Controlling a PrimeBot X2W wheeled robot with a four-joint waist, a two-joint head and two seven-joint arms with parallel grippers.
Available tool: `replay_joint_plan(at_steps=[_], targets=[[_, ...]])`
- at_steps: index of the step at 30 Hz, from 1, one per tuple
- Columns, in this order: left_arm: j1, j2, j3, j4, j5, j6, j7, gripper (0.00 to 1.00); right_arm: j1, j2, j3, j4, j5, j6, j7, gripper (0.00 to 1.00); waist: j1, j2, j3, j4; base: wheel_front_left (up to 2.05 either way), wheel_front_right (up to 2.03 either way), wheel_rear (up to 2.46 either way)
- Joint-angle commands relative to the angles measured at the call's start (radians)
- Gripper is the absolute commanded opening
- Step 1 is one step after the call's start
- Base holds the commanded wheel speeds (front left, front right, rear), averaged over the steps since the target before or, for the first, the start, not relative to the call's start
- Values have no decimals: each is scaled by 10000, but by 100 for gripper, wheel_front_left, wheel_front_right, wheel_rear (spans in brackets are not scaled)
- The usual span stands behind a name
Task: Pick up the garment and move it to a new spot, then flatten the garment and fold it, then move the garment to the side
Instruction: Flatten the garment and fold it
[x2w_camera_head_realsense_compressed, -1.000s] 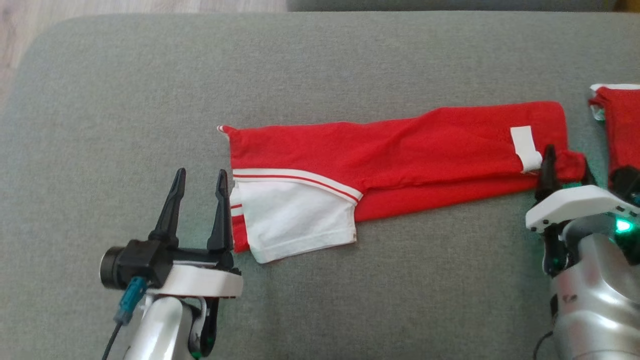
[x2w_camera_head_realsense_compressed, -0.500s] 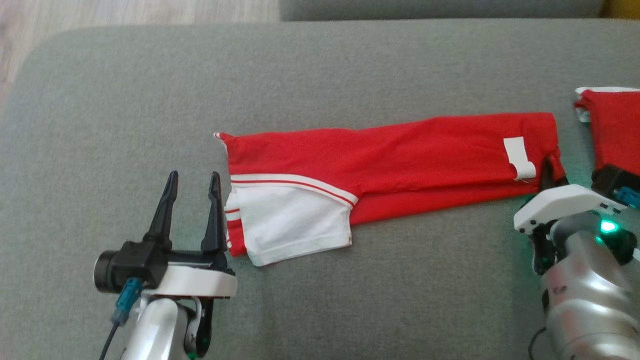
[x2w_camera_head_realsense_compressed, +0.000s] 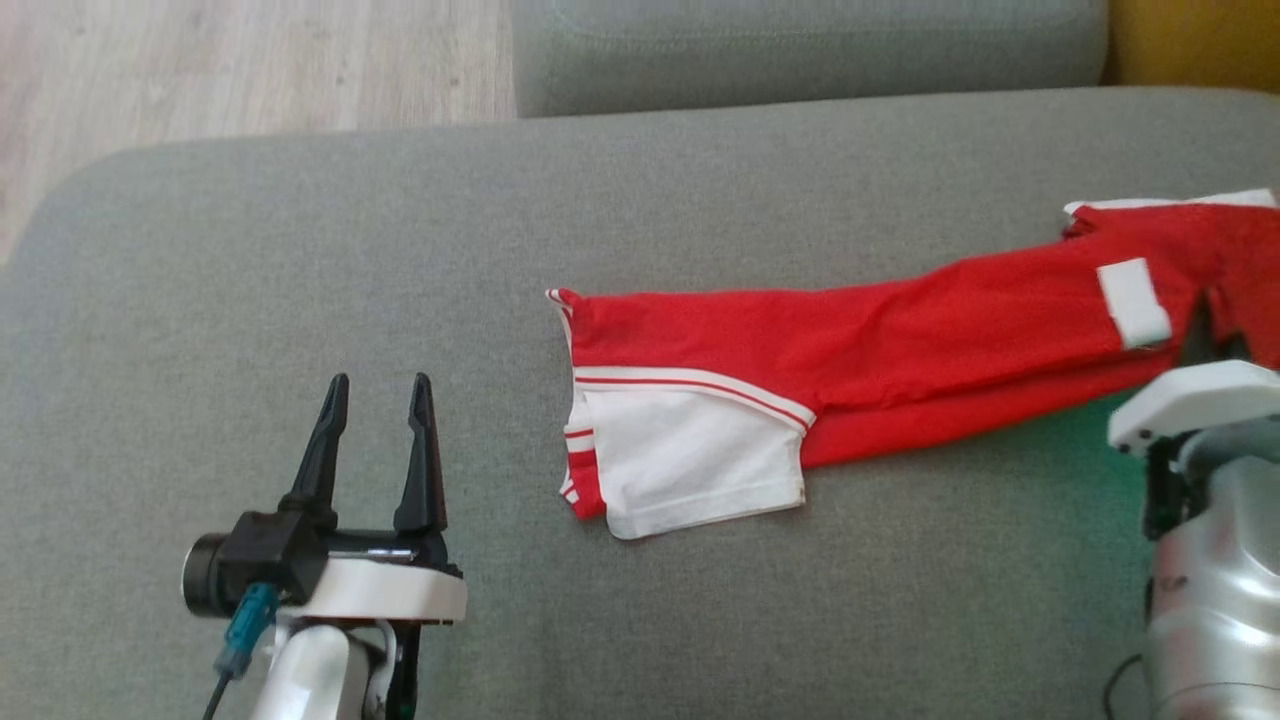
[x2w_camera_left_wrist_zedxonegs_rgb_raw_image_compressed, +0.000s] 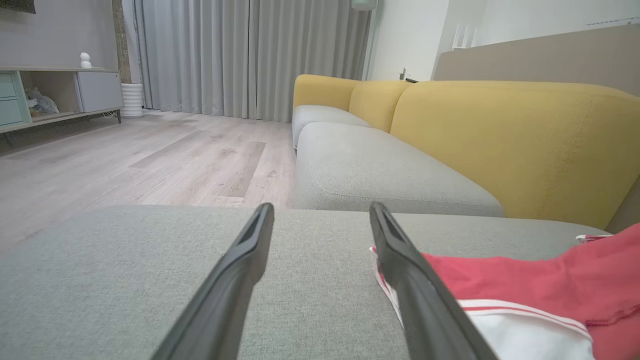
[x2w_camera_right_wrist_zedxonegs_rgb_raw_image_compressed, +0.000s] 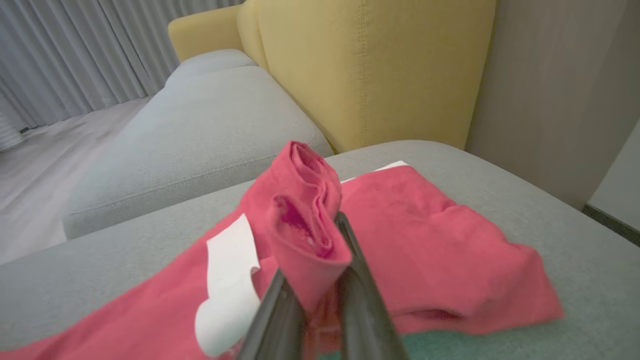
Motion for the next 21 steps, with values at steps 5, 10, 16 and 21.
replay_joint_plan(at_steps=[5,10,16,21], targets=[[-28,22,289,-439,-25,32,-95,100,-415,111,2070,-39,1504,-7,-95,0,1,-1,-463,193,0,0,0],[138,21,352,-507,39,36,-95,100,-255,115,5359,-123,4071,-7,-388,0,1,-1,-893,521,0,0,0],[187,22,310,-546,181,-32,-95,100,322,116,8279,-869,6140,-7,-502,0,1,-1,-1140,1102,0,0,0],[130,34,235,-507,256,-95,-95,100,569,117,9708,-999,7020,-7,-526,0,1,-1,-1127,1641,0,0,0]])
